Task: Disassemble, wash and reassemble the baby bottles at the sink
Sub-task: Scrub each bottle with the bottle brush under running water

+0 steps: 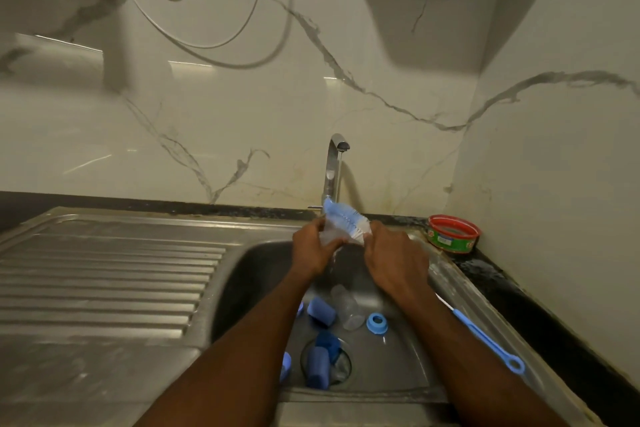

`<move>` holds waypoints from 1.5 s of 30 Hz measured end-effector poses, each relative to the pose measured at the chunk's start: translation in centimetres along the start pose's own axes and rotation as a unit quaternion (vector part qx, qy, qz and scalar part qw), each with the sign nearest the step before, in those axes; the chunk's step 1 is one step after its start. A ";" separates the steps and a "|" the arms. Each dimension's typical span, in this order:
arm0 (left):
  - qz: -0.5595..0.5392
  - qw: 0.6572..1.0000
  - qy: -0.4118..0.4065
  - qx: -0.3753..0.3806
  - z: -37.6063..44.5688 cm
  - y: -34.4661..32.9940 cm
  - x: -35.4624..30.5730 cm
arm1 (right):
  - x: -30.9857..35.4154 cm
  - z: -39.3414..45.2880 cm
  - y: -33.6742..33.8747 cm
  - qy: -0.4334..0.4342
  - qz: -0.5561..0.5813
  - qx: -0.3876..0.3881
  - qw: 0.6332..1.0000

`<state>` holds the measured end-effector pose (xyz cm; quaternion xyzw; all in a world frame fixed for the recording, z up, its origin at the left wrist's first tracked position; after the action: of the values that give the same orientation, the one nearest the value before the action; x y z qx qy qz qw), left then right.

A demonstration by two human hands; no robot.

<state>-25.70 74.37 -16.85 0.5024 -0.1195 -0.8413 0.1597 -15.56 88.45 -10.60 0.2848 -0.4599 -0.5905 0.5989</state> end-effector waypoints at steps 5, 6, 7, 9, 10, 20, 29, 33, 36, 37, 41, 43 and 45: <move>0.000 0.998 -0.016 0.064 -0.3 -0.8 -0.1 | 0.1 -0.3 -0.3 -0.004 -0.004 0.002 1.000; -0.002 0.995 -0.030 0.100 -0.7 -1.5 -0.7 | 0.0 0.0 -0.3 -0.010 -0.003 0.001 1.000; -0.005 0.992 -0.041 0.122 -0.9 -2.0 -1.0 | 0.0 0.2 -0.2 -0.014 -0.002 0.003 1.000; -0.017 0.991 -0.047 0.121 -0.8 -2.0 -1.1 | -0.3 0.6 -0.3 -0.019 0.002 0.010 1.000; -0.018 0.993 -0.041 0.107 -0.5 -1.8 -0.9 | -0.4 0.6 -0.3 -0.018 0.005 0.009 1.000; -0.029 0.987 -0.049 0.150 -1.2 -2.2 -1.0 | -1.3 1.1 -1.1 -0.048 0.010 0.071 0.996; -0.061 0.996 0.036 0.052 0.1 -0.6 1.7 | -1.5 1.9 -3.1 -0.079 0.001 0.128 0.989; -0.078 0.985 -0.028 0.149 -0.6 -2.6 -0.3 | -2.5 2.1 -2.2 -0.054 0.052 0.075 0.994; -0.071 0.991 -0.020 0.114 -0.4 -1.8 -0.2 | -3.3 2.3 -2.3 -0.051 0.066 0.099 0.992; -0.073 0.992 0.004 0.099 -0.3 -1.5 0.3 | -3.1 2.1 -2.1 -0.041 0.056 0.088 0.994; -0.078 0.988 0.124 0.053 -0.6 -1.0 2.2 | -2.2 0.9 -0.8 -0.011 0.022 -0.005 1.000; -0.137 0.970 0.197 0.046 -0.9 -1.0 2.5 | -1.8 0.5 0.4 0.000 -0.006 -0.055 0.998; -0.256 0.929 0.261 0.058 -1.5 -1.6 1.6 | -1.4 0.3 1.2 0.007 -0.007 -0.065 0.998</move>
<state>-25.29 75.16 -19.44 0.7261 0.0103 -0.6845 -0.0645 -15.13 90.06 -9.75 0.2526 -0.4139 -0.6214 0.6154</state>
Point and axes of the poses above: each hand's wrist, its own z-axis towards the middle knuckle, its own y-axis out of the back of the hand, x = y × z, the point moved 7 cm from there along z, towards the middle knuckle, and after that the axes turned 2 degrees about z, right-handed, at the moved point
